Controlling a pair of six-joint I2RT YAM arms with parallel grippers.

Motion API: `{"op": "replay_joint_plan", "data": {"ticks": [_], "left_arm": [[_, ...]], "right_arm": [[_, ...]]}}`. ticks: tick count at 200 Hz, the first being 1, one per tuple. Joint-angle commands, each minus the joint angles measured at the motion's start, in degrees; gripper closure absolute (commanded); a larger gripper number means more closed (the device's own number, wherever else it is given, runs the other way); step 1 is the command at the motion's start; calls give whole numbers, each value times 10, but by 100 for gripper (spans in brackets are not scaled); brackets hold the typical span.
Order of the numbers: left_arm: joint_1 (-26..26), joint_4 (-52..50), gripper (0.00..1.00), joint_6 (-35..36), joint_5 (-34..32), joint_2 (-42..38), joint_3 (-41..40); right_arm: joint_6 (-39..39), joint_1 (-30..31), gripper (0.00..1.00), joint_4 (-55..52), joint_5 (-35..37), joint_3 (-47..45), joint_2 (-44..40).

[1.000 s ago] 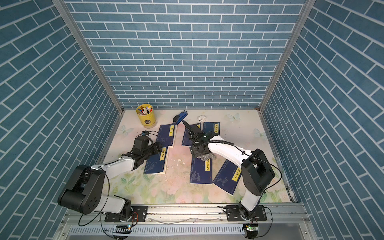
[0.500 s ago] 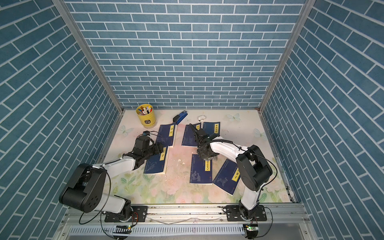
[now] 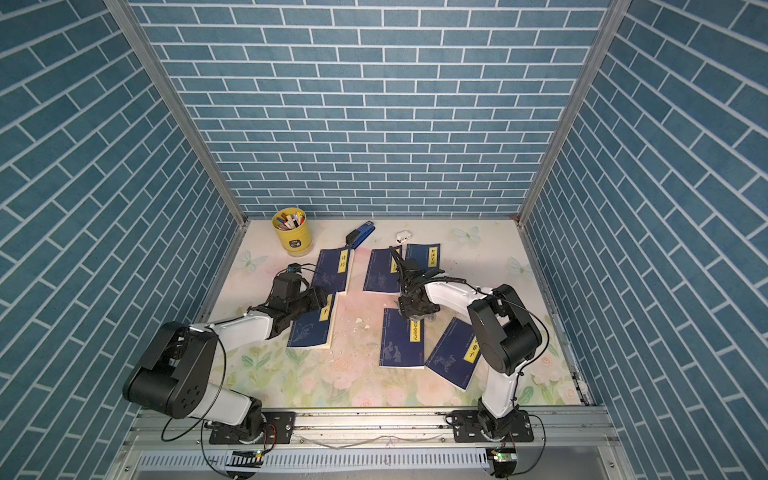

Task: Wipe the cover of the book
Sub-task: Pick up the cleaning item from the book.

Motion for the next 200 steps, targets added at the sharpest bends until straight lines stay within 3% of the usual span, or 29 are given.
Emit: {"op": "replay_joint_plan", "data": {"ticks": [1,28,54,80,120,200], "left_arm": [[-3,-1,27,6,-1,0,8],[-2,-2,27,5,-3,0,7],[-3,2,27,5,2,2,8],[-3,4,27,5,4,4,10],[-2,8,27,8,7,4,9],[-5,16,22,14,4,-5,9]], "right_arm": [[13,-6,44,14,-21,-20,28],[16,-10,71,18,-30,-32,25],[16,-13,82,18,-23,-41,12],[12,-13,87,11,-4,-40,-15],[-5,-13,88,-29,27,-16,-79],[33,31,88,-32,3,-39,-107]]}}
